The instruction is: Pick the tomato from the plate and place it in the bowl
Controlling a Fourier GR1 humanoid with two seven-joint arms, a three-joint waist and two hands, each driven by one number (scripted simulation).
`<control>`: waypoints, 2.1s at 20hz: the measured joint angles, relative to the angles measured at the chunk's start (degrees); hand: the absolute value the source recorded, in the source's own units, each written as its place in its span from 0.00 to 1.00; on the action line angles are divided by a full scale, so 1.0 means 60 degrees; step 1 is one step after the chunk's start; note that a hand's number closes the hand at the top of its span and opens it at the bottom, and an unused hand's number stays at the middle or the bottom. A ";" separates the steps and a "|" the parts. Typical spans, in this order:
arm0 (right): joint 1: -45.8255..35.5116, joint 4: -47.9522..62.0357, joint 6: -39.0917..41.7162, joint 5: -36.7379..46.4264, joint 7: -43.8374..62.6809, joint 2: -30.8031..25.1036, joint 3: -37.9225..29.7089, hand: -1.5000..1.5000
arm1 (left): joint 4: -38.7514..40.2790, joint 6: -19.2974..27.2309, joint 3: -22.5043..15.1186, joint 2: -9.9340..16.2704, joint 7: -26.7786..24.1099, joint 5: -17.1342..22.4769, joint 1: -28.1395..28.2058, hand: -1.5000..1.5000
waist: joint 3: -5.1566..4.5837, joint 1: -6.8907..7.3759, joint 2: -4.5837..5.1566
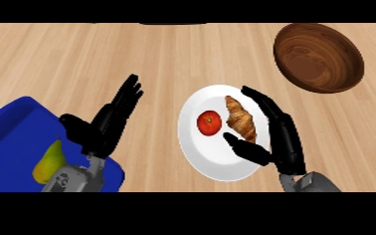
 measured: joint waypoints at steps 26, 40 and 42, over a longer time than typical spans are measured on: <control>-0.3535 0.0709 0.7148 0.3342 0.9727 0.2912 0.0555 0.00 | -0.0098 -0.0559 0.0119 -0.0021 0.0170 0.0127 0.0141 0.50 | 0.0016 0.0254 0.0059; -0.3417 0.2123 0.8210 0.3392 0.9481 0.3542 -0.0256 0.00 | -0.0056 -0.0741 0.0395 -0.0104 0.0334 0.0075 0.0064 0.50 | 0.0030 0.0216 0.0076; -0.3478 0.2304 0.8201 0.3469 0.9516 0.3645 -0.0224 0.00 | -0.0085 -0.0796 0.0424 -0.0113 0.0295 0.0044 0.0120 0.50 | 0.0030 0.0240 0.0075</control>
